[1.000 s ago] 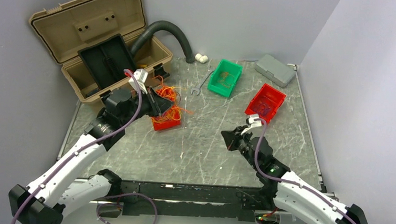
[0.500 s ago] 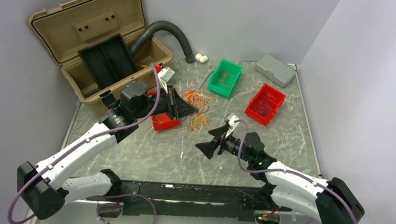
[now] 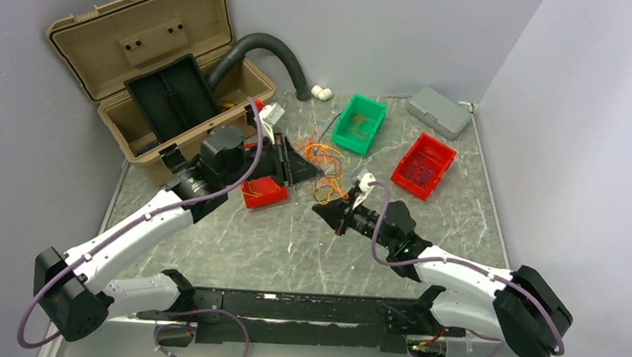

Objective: Untangle the cables

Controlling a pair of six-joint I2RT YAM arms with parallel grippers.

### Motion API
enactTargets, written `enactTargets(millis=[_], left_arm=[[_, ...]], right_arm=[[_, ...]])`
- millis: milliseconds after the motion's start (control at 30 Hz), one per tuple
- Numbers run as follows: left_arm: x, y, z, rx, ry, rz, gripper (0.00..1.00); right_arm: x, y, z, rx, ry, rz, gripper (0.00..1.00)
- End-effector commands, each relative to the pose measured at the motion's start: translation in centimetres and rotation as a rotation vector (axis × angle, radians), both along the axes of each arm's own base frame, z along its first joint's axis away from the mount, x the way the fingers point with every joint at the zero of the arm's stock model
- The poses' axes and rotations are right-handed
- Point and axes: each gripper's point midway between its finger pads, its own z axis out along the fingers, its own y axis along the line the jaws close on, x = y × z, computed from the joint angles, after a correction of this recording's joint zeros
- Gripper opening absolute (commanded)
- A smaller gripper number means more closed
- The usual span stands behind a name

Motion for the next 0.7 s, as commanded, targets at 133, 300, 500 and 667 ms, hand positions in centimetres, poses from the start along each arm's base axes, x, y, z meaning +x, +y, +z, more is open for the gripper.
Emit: enactTargets(millis=[133,300,500,667], left_arm=[[5.8,7.8,-2.8,0.158,0.044,0.383,0.78],[5.3,8.9,-4.5,0.221,0.034,0.407,0.99],[3.8,6.8,-4.5,0.236,-0.035,0.291,0.99],[1.6,4.0,-3.3,0.248,-0.152,0.173,0.97]], right_arm=[[3.6,-8.4,2.5,-0.023,0.132,-0.517,0.00],[2.7,-12.9,10.8,-0.060,0.018,-0.630,0.00],[1.1,-9.7,17.1,-0.141,0.044,-0.424,0.00],[2.0,-7.0,15.3,-0.093,0.238,-0.408,0.00]])
